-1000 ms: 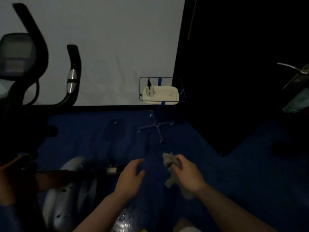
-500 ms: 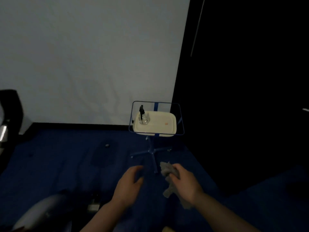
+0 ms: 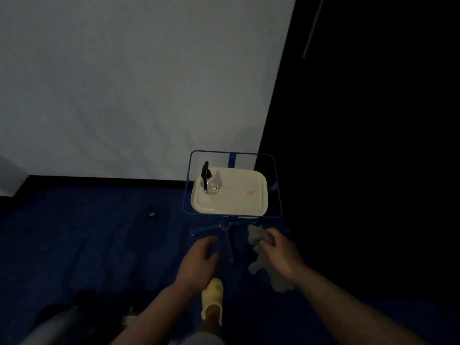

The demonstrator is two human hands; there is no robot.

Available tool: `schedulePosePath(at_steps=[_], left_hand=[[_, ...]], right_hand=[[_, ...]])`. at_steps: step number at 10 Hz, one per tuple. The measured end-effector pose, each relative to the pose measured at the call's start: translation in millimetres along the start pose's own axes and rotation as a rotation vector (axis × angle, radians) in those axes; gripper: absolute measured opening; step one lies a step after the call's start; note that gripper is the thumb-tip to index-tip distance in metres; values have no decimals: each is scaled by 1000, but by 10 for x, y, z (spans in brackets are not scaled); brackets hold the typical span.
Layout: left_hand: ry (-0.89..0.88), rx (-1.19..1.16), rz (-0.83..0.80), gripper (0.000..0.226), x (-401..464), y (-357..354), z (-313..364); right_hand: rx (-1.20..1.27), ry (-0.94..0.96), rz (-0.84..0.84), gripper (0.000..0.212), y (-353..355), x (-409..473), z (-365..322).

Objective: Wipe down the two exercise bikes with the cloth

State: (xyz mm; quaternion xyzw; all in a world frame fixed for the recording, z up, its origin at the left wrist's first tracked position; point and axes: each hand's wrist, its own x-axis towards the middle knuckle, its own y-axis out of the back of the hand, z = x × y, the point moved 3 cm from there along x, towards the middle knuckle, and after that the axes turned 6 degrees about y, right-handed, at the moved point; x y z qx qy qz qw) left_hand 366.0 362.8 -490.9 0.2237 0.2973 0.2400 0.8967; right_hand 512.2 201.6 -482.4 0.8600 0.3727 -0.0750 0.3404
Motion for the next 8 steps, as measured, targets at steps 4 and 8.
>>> schedulePosePath(at_steps=[4, 8], left_hand=[[98, -51, -29, 35, 1589, 370, 128], [159, -61, -81, 35, 1590, 230, -168]], right_hand=[[-148, 13, 60, 35, 94, 2215, -319], [-243, -55, -127, 38, -391, 2131, -105]])
